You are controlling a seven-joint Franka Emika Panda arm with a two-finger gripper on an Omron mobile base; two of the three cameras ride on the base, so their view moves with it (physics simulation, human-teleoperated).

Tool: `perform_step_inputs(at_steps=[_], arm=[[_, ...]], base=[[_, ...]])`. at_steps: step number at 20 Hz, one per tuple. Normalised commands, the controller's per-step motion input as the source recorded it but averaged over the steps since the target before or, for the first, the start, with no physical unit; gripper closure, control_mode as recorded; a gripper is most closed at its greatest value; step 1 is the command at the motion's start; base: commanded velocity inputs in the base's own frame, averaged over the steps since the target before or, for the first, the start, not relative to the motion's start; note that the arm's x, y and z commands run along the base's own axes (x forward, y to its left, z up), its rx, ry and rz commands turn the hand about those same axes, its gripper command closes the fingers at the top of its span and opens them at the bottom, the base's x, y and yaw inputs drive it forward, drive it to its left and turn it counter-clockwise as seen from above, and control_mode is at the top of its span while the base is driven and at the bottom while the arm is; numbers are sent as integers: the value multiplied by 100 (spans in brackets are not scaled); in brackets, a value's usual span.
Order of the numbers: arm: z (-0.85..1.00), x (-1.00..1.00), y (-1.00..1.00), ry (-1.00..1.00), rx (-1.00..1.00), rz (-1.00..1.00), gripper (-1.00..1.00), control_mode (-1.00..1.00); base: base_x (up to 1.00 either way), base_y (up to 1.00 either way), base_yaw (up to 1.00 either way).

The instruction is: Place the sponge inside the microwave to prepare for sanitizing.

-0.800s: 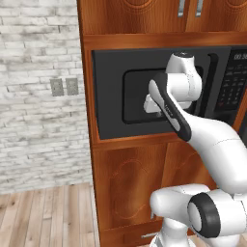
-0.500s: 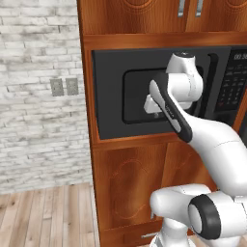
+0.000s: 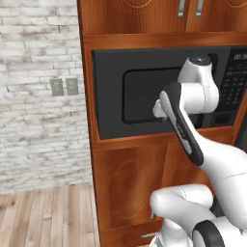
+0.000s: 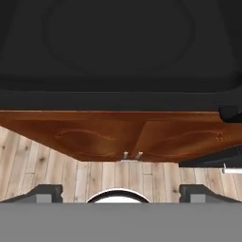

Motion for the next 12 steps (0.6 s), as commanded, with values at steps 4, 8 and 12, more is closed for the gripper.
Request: perform_step_inputs(at_steps=[4,8,12], arm=[[14,-46,-59,-11,-1,-18,-100,-100],[24,-39,-58,-6,0,-20,-100,-100],[28,-28,-63,-6,0,-17,-100,-100]], base=[[0,0,0],[0,0,0],[0,0,0]])
